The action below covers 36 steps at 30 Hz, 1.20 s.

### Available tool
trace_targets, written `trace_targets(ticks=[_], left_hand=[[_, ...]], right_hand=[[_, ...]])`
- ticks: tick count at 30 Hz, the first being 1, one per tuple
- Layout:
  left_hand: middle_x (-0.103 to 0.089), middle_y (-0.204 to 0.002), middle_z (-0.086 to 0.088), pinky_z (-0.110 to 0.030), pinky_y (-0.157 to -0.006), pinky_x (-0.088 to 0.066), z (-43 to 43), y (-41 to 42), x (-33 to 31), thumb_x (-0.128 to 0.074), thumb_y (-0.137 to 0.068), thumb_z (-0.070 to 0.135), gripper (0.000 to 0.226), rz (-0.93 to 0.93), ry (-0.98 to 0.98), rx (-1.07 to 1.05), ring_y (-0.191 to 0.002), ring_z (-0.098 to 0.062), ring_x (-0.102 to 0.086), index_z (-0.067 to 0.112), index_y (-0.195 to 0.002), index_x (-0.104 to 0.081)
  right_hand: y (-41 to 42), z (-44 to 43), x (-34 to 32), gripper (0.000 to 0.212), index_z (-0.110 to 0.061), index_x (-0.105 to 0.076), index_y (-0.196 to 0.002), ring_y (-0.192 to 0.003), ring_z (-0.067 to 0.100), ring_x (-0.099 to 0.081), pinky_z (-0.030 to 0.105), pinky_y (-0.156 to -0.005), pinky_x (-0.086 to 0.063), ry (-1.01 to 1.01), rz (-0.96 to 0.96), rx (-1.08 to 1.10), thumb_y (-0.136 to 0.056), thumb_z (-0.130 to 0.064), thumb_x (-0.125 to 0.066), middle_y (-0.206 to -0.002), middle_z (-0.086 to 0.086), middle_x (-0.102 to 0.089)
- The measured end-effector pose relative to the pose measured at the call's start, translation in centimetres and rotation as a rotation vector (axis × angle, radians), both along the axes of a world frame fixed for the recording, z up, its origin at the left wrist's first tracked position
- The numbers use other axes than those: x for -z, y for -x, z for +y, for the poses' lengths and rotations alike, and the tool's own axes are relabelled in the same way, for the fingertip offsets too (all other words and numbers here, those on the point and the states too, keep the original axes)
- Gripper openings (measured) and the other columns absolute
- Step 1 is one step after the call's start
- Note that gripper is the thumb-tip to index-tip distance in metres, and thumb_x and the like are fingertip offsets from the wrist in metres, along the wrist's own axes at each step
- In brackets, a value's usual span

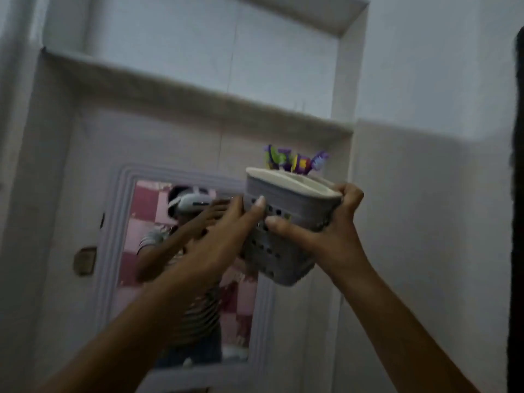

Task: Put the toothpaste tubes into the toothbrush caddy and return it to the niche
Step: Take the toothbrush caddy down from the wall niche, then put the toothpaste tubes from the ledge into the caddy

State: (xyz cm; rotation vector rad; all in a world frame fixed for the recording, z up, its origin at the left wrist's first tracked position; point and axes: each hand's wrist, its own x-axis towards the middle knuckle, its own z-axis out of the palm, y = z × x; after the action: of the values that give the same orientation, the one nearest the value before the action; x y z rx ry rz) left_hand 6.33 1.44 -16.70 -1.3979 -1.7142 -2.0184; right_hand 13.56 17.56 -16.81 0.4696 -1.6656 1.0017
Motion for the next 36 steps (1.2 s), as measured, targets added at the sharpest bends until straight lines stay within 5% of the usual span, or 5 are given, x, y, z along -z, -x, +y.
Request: trace_targets(ticks=[13, 17, 20, 30, 36], left_hand=[[-0.071, -0.11, -0.005, -0.006, -0.071, -0.05, -10.5, 2.0, 34.8, -0.054, -0.096, 0.014, 0.026, -0.579, 0.53, -0.256, -0.098, -0.004, -0.068, 0.012, -0.119, -0.064], [-0.071, -0.104, 0.001, -0.02, -0.079, -0.054, -12.5, 1.9, 41.3, -0.058, -0.094, 0.017, 0.017, -0.633, 0.65, -0.35, -0.091, -0.002, -0.067, 0.021, -0.107, -0.068], [-0.069, -0.103, 0.005, -0.032, -0.082, -0.056, -12.7, 2.6, 44.2, -0.059, -0.094, 0.019, 0.016, -0.63, 0.766, -0.392, -0.096, -0.013, -0.066, 0.025, -0.106, -0.067], [-0.073, -0.095, -0.009, -0.037, -0.068, -0.053, -7.7, 9.7, 50.8, -0.072, -0.065, 0.002, 0.033, 0.322, 1.41, -0.596, -0.085, -0.03, -0.067, 0.015, -0.095, -0.07], [-0.06, -0.126, -0.014, -0.04, -0.074, -0.051, -5.6, 13.4, 52.1, -0.064, -0.075, 0.008, 0.053, 0.58, 1.673, -0.432, -0.105, -0.035, -0.06, 0.01, -0.127, -0.055]], right_hand=[[1.1, -0.6, 42.5, 0.099, -0.033, -0.033, -0.108, -0.105, -0.004, -0.065, 0.016, -0.085, -0.057, 0.326, -0.548, 0.168, -0.046, -0.012, -0.107, -0.119, -0.009, -0.054], [-0.2, -2.1, 48.7, 0.095, -0.029, -0.032, -0.109, -0.101, -0.009, -0.062, 0.006, -0.082, -0.051, 0.417, -0.702, 0.198, -0.048, -0.062, -0.097, -0.113, -0.015, -0.049], [-1.2, -2.7, 52.0, 0.098, -0.007, -0.036, -0.111, -0.096, -0.005, -0.062, -0.003, -0.079, -0.045, 0.442, -0.795, 0.187, -0.042, -0.006, -0.107, -0.105, -0.004, -0.049], [-3.5, -3.0, 56.6, 0.123, -0.047, -0.032, -0.134, -0.104, -0.02, -0.061, 0.003, -0.084, -0.052, 0.494, -0.888, 0.169, -0.048, 0.006, -0.101, -0.135, -0.014, -0.058], [-3.6, -2.2, 58.1, 0.131, -0.024, -0.022, -0.151, -0.133, 0.015, -0.061, 0.047, -0.101, -0.06, 0.392, -0.861, 0.197, -0.05, 0.002, -0.102, -0.154, -0.013, -0.043]])
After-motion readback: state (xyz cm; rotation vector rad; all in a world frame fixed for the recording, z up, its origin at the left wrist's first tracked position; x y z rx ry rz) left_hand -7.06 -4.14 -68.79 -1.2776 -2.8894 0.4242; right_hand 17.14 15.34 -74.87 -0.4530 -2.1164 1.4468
